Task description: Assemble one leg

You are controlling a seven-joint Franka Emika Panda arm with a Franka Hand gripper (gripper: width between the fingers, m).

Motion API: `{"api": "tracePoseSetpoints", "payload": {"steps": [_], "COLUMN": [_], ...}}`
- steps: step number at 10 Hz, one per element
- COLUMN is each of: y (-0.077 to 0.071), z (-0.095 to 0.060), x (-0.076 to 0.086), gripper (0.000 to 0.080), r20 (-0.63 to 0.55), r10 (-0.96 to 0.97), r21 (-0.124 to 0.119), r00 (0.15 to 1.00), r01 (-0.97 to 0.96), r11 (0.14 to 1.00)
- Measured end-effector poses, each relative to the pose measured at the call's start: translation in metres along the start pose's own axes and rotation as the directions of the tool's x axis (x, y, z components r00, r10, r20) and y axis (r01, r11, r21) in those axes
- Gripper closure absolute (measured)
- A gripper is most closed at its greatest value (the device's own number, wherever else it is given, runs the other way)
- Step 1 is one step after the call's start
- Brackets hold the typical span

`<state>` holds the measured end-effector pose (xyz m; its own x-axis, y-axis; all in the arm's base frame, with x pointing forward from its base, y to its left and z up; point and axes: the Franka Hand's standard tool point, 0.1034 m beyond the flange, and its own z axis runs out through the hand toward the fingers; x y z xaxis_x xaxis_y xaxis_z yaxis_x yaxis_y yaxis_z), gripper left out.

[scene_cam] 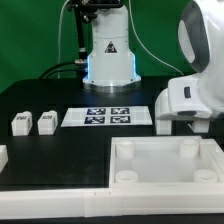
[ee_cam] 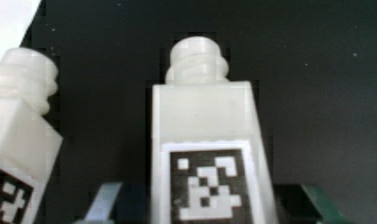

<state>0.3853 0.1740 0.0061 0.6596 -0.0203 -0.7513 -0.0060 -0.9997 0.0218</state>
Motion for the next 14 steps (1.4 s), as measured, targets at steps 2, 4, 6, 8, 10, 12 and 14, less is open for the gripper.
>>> {"api": "tracePoseSetpoints", "payload": {"steps": [2, 4, 6, 8, 10, 12, 14], "y": [0.000, 0.000, 0.007, 0.025, 0.039, 0.046, 0.042], "z": [0.000, 0.000, -0.023, -0.070, -0.124, -0.164, -0.165], "x": [0.000, 0.000, -0.001, -0.010, -0.011, -0.018, -0.010], "gripper": [0.0509, 0.0509, 0.0508, 0.0508, 0.0508, 0.0508, 0.0508], "r20": [0.000, 0.000, -0.029, -0.096, -0.307, -0.514, -0.664], "r10": [0.000, 0.000, -0.034, -0.058, -0.063, -0.055, -0.047], "r21": [0.000, 0.000, 0.008, 0.027, 0.047, 0.040, 0.043], "r00": [1.000, 1.000, 0.999, 0.994, 0.950, 0.856, 0.746], "r01": [0.000, 0.000, 0.034, 0.061, 0.081, 0.088, 0.101], "r11": [1.000, 1.000, 0.999, 0.998, 0.996, 0.995, 0.994]}}
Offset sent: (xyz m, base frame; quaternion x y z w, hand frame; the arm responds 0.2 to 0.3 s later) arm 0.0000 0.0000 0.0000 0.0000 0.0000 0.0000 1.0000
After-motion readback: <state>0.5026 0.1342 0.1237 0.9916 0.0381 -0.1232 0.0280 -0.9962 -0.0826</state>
